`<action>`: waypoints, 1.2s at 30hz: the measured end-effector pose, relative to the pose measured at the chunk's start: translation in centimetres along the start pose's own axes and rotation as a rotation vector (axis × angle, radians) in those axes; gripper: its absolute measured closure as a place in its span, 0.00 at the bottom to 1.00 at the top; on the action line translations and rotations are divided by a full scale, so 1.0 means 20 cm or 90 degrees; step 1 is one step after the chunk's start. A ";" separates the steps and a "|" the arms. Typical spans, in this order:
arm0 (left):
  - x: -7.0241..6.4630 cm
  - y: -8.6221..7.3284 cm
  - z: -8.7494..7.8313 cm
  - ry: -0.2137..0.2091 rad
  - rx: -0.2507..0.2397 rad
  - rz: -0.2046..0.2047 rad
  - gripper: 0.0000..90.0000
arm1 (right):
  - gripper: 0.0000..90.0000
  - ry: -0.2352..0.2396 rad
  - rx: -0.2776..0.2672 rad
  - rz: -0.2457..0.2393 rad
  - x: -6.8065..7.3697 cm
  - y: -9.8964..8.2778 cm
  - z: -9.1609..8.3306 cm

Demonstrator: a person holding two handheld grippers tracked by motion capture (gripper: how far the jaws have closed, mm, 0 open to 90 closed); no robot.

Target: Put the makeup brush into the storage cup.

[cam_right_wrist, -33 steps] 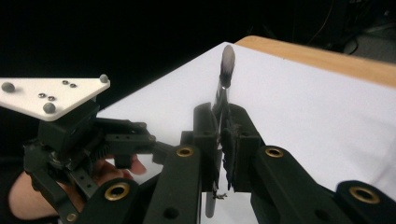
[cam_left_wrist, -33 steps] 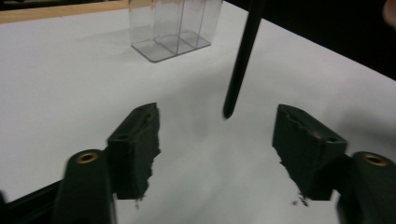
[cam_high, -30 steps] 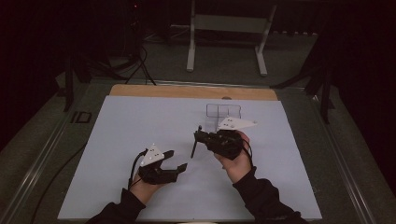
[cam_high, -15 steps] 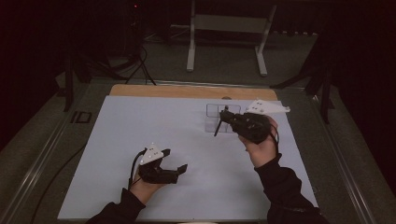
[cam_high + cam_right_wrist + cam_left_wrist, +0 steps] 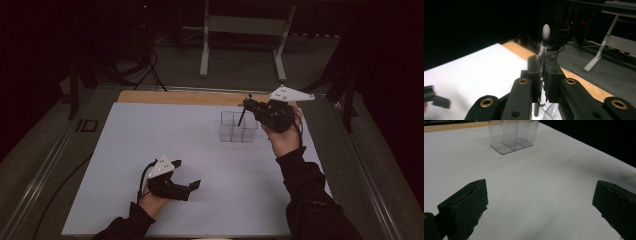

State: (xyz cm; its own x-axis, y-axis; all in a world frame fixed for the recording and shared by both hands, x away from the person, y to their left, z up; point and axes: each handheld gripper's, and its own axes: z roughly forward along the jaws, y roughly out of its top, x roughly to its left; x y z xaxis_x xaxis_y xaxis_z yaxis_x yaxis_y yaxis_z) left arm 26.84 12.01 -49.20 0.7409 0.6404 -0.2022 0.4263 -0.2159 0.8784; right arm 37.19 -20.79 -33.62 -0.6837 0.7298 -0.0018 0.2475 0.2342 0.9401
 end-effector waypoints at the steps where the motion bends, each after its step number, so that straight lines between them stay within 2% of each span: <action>1: 0.00 0.00 0.00 -0.005 -0.002 -0.004 0.02 | 0.94 -0.004 0.004 -0.001 -0.01 0.00 0.01; 9: 0.00 -0.01 0.00 -0.008 -0.003 0.005 0.02 | 0.94 -0.027 0.013 -0.004 -0.07 0.00 0.11; 13: 0.00 0.00 0.00 -0.011 -0.009 0.007 0.02 | 0.94 -0.035 0.025 0.009 -0.12 -0.01 0.15; 18: 0.00 -0.01 0.01 -0.003 0.001 0.013 0.02 | 0.94 -0.041 0.042 0.017 -0.16 -0.03 0.21; 23: 0.00 -0.02 0.02 -0.010 0.012 0.015 0.02 | 0.94 -0.050 0.052 0.035 -0.20 -0.05 0.26; 36: 0.00 -0.02 0.01 -0.013 0.008 0.021 0.02 | 0.94 -0.057 0.090 0.046 -0.23 -0.10 0.34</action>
State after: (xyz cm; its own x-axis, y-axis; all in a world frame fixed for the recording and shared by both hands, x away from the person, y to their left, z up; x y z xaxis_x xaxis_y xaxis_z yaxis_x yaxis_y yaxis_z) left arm 26.84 11.87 -49.60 0.7647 0.6179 -0.1828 0.4083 -0.2452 0.8793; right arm 44.58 -20.25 -37.86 -0.5984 0.8007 0.0281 0.3918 0.2619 0.8820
